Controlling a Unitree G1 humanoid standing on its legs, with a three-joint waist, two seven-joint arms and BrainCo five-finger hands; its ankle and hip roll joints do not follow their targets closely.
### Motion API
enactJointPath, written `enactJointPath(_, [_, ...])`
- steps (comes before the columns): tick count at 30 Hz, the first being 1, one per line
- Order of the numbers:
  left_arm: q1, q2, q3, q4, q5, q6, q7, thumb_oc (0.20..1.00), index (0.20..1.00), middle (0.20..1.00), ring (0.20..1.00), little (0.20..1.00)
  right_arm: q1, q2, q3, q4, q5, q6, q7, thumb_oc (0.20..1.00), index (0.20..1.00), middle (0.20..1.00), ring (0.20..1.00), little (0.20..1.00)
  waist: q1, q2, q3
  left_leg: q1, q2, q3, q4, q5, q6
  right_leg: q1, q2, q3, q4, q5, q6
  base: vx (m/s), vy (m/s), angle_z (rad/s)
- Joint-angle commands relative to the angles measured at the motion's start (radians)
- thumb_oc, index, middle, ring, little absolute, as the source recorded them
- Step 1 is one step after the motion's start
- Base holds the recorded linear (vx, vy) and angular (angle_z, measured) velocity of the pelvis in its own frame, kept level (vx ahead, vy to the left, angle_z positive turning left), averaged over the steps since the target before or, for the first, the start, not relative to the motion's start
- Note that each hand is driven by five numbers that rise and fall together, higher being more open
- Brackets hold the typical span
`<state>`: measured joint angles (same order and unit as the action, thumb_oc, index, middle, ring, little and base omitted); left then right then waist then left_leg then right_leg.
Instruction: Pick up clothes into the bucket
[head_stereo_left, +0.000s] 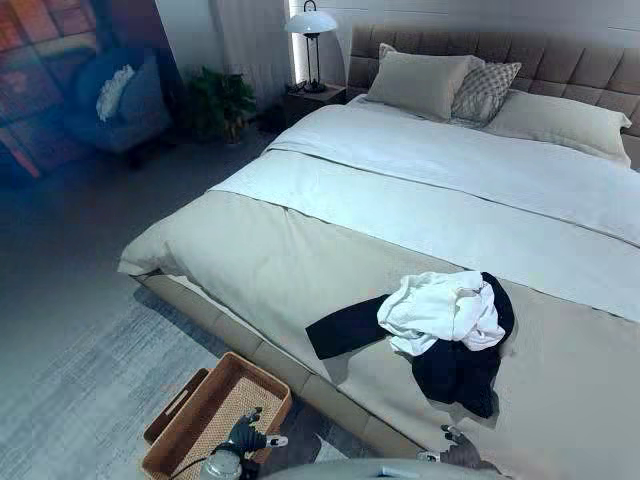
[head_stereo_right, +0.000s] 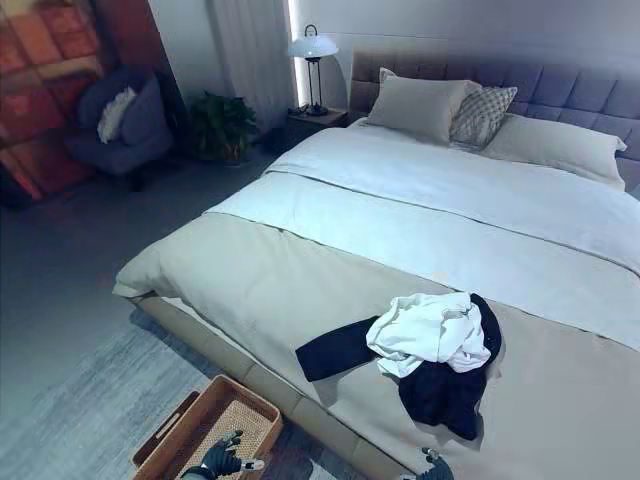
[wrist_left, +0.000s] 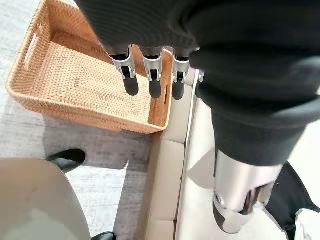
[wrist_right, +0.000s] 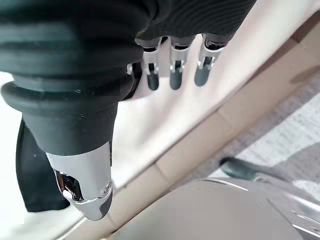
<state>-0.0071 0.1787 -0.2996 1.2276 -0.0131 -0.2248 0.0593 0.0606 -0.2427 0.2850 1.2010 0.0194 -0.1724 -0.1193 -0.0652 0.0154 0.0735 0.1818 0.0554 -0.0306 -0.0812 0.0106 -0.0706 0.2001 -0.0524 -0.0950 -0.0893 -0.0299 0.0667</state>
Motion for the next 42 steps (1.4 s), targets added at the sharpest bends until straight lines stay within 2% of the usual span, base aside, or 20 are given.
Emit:
enactJointPath(1, [-0.011, -0.030, -0.031, 0.039, 0.028, -0.023, -0.001, 1.000, 1.000, 1.000, 1.000, 1.000, -0.073, 0.022, 0.027, 0.026, -0.013, -0.026, -0.011, 1.000, 1.000, 1.000, 1.000, 1.000, -0.002, -0.053, 0.004, -0.057, -0.054, 0.001, 0.091, -0.072, 0.031, -0.037, -0.043, 0.003, 0.047, 0.002, 0.046, 0.19, 0.096, -0.17])
enactJointPath(18, [-0.013, -0.027, -0.021, 0.046, 0.031, -0.021, 0.019, 1.000, 1.000, 1.000, 1.000, 1.000, -0.073, 0.021, 0.015, 0.025, -0.008, -0.028, -0.032, 1.000, 1.000, 1.000, 1.000, 1.000, -0.003, -0.052, 0.012, -0.058, -0.056, -0.004, 0.090, -0.071, 0.031, -0.042, -0.044, 0.000, 0.054, 0.001, 0.045, 0.00, 0.000, 0.00])
enactJointPath(26, [-0.006, -0.027, -0.018, 0.044, 0.024, -0.027, 0.036, 1.000, 1.000, 1.000, 1.000, 1.000, -0.096, 0.015, 0.001, -0.061, 0.048, -0.056, -0.057, 1.000, 1.000, 1.000, 1.000, 1.000, 0.000, -0.049, 0.016, -0.062, -0.057, -0.007, 0.086, -0.068, 0.031, -0.044, -0.043, -0.003, 0.054, -0.002, 0.045, 0.00, 0.000, 0.00])
enactJointPath(28, [-0.002, -0.021, -0.022, 0.026, 0.032, -0.035, 0.048, 1.000, 1.000, 1.000, 1.000, 1.000, -0.114, -0.006, 0.051, -0.215, 0.016, -0.076, -0.053, 1.000, 1.000, 1.000, 1.000, 1.000, 0.004, -0.051, 0.022, -0.070, -0.058, -0.009, 0.087, -0.065, 0.031, -0.051, -0.044, -0.005, 0.058, -0.001, 0.045, 0.00, 0.000, 0.00])
enactJointPath(31, [-0.001, -0.018, -0.026, 0.014, 0.037, -0.039, 0.054, 1.000, 1.000, 1.000, 1.000, 1.000, -0.130, -0.025, 0.082, -0.316, 0.000, -0.089, -0.045, 1.000, 1.000, 1.000, 1.000, 1.000, 0.007, -0.053, 0.028, -0.073, -0.059, -0.010, 0.088, -0.063, 0.030, -0.055, -0.044, -0.006, 0.062, -0.001, 0.046, -0.01, -0.003, 0.01])
enactJointPath(33, [0.004, -0.010, -0.033, 0.007, 0.040, -0.044, 0.059, 1.000, 1.000, 1.000, 1.000, 1.000, -0.164, -0.055, 0.137, -0.475, 0.012, -0.108, 0.000, 1.000, 1.000, 1.000, 1.000, 1.000, 0.017, -0.058, 0.032, -0.077, -0.058, -0.014, 0.085, -0.060, 0.030, -0.057, -0.044, -0.009, 0.063, -0.001, 0.046, -0.01, -0.014, 0.07])
enactJointPath(36, [0.008, -0.008, -0.035, -0.001, 0.037, -0.045, 0.055, 1.000, 1.000, 1.000, 1.000, 1.000, -0.197, -0.086, 0.157, -0.580, 0.018, -0.116, 0.024, 1.000, 1.000, 1.000, 1.000, 1.000, 0.023, -0.060, 0.033, -0.079, -0.058, -0.017, 0.084, -0.059, 0.029, -0.057, -0.044, -0.014, 0.061, -0.002, 0.047, 0.01, -0.007, 0.07])
enactJointPath(37, [0.011, -0.005, -0.033, -0.010, 0.037, -0.048, 0.055, 1.000, 1.000, 1.000, 1.000, 1.000, -0.222, -0.114, 0.144, -0.670, 0.047, -0.129, 0.035, 1.000, 1.000, 1.000, 1.000, 1.000, 0.027, -0.061, 0.035, -0.079, -0.058, -0.019, 0.082, -0.057, 0.029, -0.056, -0.043, -0.019, 0.059, -0.002, 0.048, 0.01, -0.007, 0.10])
enactJointPath(38, [0.010, -0.006, -0.033, -0.009, 0.037, -0.048, 0.055, 1.000, 1.000, 1.000, 1.000, 1.000, -0.221, -0.115, 0.144, -0.671, 0.047, -0.128, 0.035, 1.000, 1.000, 1.000, 1.000, 1.000, 0.027, -0.061, 0.036, -0.079, -0.058, -0.019, 0.082, -0.057, 0.029, -0.055, -0.043, -0.019, 0.059, -0.002, 0.048, 0.01, -0.005, 0.13])
enactJointPath(42, [0.009, -0.004, -0.030, -0.022, 0.024, -0.055, 0.071, 1.000, 1.000, 1.000, 1.000, 1.000, -0.278, -0.171, 0.019, -0.825, 0.113, -0.165, -0.045, 1.000, 1.000, 1.000, 1.000, 1.000, 0.033, -0.059, 0.044, -0.083, -0.057, -0.026, 0.077, -0.052, 0.031, -0.059, -0.044, -0.030, 0.059, 0.000, 0.050, 0.00, 0.002, 0.05])
